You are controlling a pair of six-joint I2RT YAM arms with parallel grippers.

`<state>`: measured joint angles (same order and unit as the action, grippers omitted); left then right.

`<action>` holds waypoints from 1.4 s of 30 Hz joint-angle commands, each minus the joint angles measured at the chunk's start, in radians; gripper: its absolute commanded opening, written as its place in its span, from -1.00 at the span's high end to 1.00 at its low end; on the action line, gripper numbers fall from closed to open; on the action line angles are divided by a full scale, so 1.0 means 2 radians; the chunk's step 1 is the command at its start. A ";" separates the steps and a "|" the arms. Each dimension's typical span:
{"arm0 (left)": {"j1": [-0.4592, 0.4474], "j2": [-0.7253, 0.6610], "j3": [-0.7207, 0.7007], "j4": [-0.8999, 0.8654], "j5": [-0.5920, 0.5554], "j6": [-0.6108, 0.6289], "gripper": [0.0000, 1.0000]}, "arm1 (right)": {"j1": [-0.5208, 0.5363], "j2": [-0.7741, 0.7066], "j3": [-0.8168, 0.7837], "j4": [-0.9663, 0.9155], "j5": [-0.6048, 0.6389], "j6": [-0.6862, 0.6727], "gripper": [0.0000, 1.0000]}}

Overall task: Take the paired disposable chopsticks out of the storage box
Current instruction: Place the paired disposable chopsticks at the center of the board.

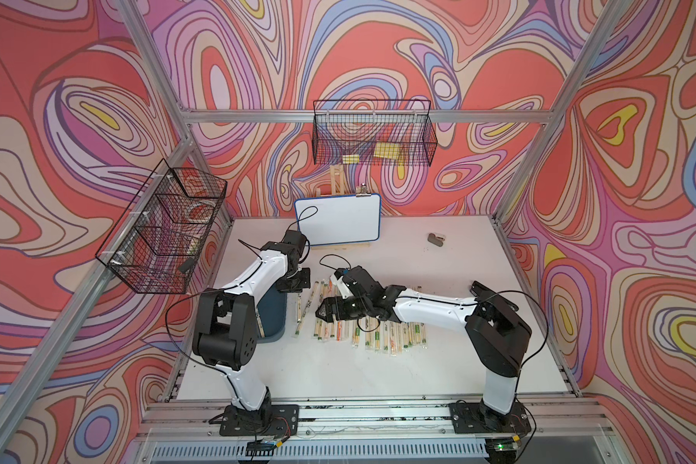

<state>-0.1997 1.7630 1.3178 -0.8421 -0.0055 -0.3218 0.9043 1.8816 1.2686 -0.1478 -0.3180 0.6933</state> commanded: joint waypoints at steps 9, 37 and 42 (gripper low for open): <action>-0.001 0.046 -0.013 0.013 -0.048 0.026 1.00 | -0.002 -0.025 -0.018 0.008 0.010 -0.001 -0.78; -0.034 0.049 -0.048 0.038 0.023 -0.013 1.00 | -0.005 -0.028 -0.022 0.013 0.009 0.001 -0.78; -0.035 0.030 -0.054 0.044 0.011 -0.026 1.00 | -0.005 -0.030 -0.023 0.013 0.009 0.001 -0.78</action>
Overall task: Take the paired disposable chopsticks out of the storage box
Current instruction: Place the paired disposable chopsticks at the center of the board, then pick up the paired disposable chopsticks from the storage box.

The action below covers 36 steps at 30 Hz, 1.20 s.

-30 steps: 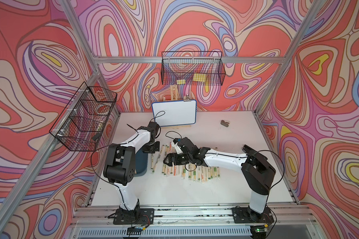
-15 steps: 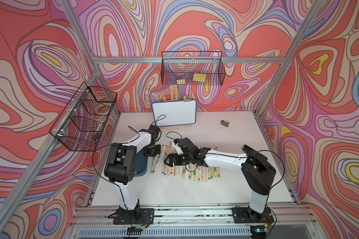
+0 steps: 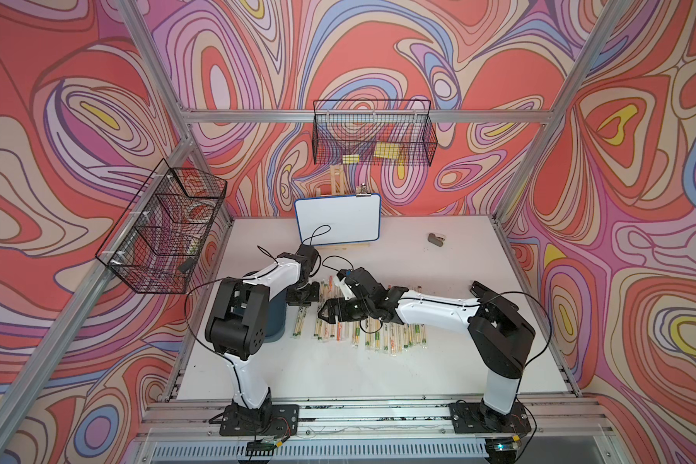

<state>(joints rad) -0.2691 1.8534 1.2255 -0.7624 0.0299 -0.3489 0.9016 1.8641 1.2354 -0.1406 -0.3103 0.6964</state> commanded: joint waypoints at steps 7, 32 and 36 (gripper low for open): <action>0.004 -0.077 0.021 -0.016 -0.042 -0.023 0.95 | -0.003 -0.023 -0.007 0.008 0.004 -0.002 -0.78; 0.224 -0.129 -0.050 -0.022 -0.014 0.007 -0.41 | -0.003 0.011 0.034 0.013 -0.024 -0.012 -0.78; 0.239 -0.108 -0.051 -0.017 -0.004 0.009 -0.39 | -0.003 0.016 0.037 0.014 -0.028 -0.012 -0.78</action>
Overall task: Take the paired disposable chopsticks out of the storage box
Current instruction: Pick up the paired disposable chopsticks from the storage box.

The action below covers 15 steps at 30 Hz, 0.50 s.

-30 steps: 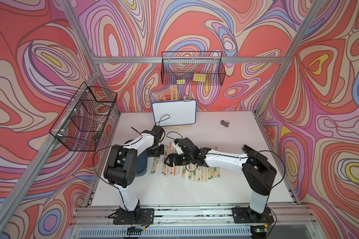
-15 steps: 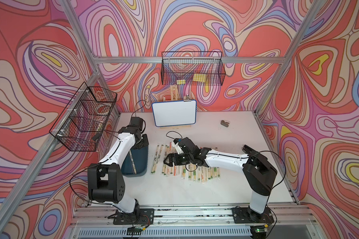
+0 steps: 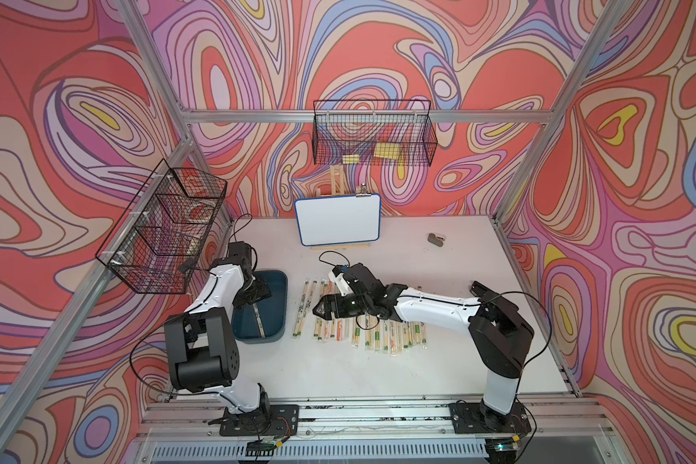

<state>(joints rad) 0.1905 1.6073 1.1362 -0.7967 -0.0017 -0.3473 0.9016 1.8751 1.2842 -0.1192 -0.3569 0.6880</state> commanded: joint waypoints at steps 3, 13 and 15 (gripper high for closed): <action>0.012 0.030 -0.006 0.003 0.014 0.011 -0.36 | -0.003 0.013 0.017 0.004 -0.006 -0.009 -0.78; 0.027 0.075 -0.014 0.021 0.028 0.015 -0.10 | -0.003 0.015 0.019 0.003 -0.004 -0.008 -0.78; 0.030 0.082 -0.017 0.026 0.032 0.015 -0.02 | -0.003 0.014 0.019 0.001 -0.003 -0.008 -0.78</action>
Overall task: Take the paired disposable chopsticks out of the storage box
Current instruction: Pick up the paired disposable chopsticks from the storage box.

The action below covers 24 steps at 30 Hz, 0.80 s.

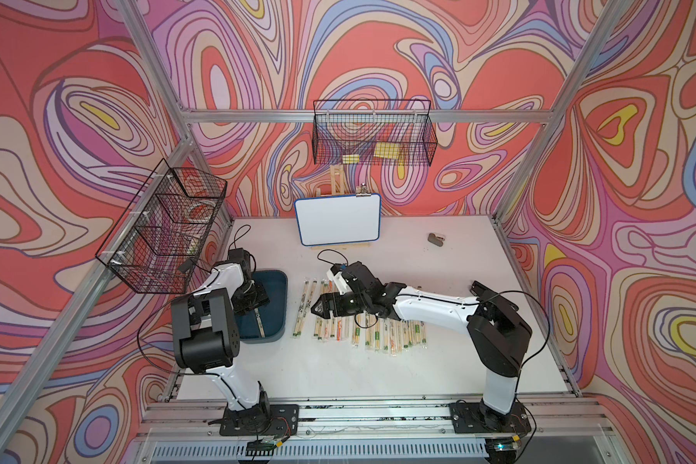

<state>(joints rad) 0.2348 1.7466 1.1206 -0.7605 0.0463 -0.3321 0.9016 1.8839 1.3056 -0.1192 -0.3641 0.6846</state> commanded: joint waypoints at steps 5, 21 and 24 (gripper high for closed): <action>0.013 0.027 -0.016 0.017 0.011 0.009 0.16 | -0.003 0.006 0.007 -0.003 0.007 -0.007 -0.78; 0.015 0.038 -0.012 0.008 0.004 0.016 1.00 | -0.004 0.003 0.004 -0.002 0.010 -0.008 -0.78; 0.015 0.028 -0.009 0.004 0.005 0.015 1.00 | -0.004 0.002 0.002 -0.001 0.010 -0.007 -0.78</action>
<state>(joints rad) 0.2569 1.7893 1.1061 -0.7403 0.0383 -0.3092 0.9016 1.8839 1.3056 -0.1226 -0.3557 0.6846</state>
